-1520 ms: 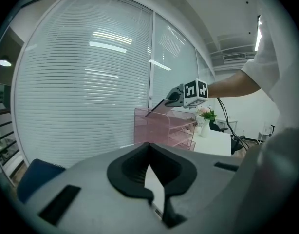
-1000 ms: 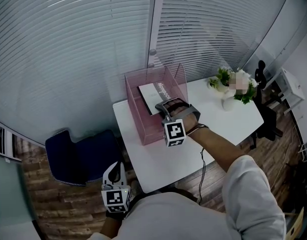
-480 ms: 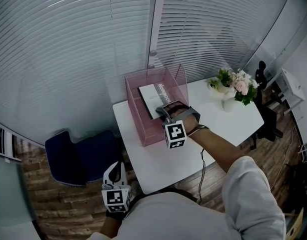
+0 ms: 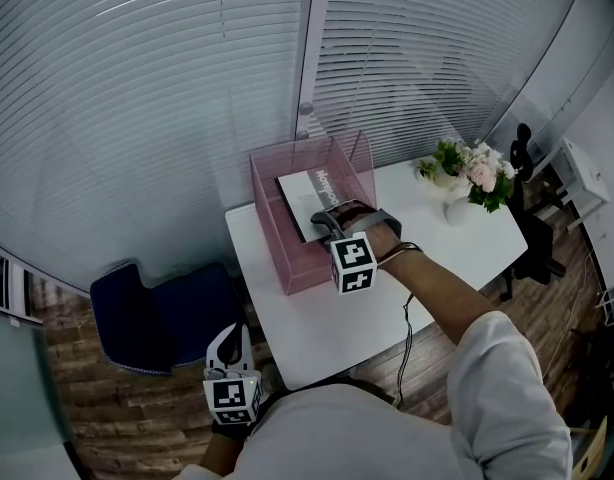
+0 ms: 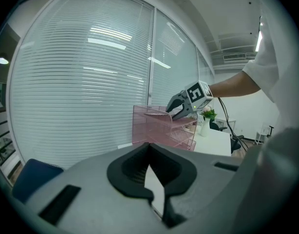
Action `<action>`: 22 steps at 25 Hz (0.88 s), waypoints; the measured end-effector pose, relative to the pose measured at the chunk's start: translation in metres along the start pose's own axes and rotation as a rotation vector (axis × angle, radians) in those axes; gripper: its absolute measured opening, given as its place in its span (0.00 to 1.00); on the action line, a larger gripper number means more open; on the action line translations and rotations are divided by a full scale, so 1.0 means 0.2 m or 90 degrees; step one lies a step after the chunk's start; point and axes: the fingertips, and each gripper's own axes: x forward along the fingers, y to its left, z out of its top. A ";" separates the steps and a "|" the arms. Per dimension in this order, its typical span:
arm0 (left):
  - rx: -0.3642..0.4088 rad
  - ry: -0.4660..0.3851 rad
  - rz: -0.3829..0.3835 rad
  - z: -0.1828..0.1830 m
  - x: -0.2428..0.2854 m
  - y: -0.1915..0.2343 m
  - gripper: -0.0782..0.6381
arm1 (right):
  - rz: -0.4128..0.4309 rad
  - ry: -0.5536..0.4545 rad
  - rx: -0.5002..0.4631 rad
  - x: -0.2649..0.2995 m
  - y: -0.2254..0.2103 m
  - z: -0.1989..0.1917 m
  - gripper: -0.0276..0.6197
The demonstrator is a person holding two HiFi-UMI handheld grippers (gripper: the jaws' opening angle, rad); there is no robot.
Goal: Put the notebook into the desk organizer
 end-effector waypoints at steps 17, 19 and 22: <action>0.002 -0.005 -0.011 0.01 0.01 -0.02 0.12 | 0.139 -0.006 0.048 -0.11 0.06 -0.02 0.42; 0.004 -0.007 -0.014 0.02 0.02 -0.03 0.12 | 0.138 -0.017 0.061 -0.15 0.05 0.00 0.42; 0.007 -0.009 -0.019 0.03 0.03 -0.04 0.12 | 0.125 -0.027 0.095 -0.18 0.03 -0.01 0.42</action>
